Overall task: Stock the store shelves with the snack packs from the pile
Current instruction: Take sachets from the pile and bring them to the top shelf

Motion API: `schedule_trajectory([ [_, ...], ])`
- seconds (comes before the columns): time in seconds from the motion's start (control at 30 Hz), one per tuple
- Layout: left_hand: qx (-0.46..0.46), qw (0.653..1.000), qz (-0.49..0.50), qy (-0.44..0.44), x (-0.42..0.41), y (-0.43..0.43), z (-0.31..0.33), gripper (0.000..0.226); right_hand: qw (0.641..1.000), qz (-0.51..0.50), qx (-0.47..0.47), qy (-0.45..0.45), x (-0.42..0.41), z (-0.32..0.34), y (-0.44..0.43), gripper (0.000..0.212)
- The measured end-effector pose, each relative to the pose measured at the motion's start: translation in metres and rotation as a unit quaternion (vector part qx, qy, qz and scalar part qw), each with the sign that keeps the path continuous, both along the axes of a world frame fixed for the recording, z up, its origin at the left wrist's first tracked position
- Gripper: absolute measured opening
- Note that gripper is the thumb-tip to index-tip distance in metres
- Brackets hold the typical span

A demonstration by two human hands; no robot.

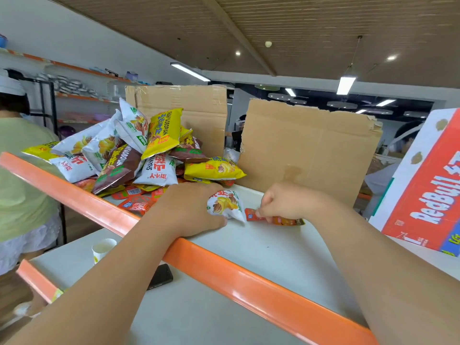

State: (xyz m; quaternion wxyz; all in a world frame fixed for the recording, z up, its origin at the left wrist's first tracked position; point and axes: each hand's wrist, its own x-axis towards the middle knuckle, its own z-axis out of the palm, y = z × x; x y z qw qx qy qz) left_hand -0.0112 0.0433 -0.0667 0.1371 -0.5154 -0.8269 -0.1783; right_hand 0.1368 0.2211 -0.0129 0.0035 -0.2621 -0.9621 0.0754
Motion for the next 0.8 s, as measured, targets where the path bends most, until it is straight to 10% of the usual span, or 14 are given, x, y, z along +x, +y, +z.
schedule_trajectory([
  [0.57,-0.077,0.997,-0.027,0.009,-0.006,0.011,0.003,0.078,0.999,-0.033,-0.01,-0.031,0.002,-0.007,0.024,0.038],
  [0.8,-0.015,0.992,-0.117,-0.037,0.012,0.025,0.015,0.061,0.994,-0.044,0.015,0.102,0.048,0.023,0.027,0.032],
])
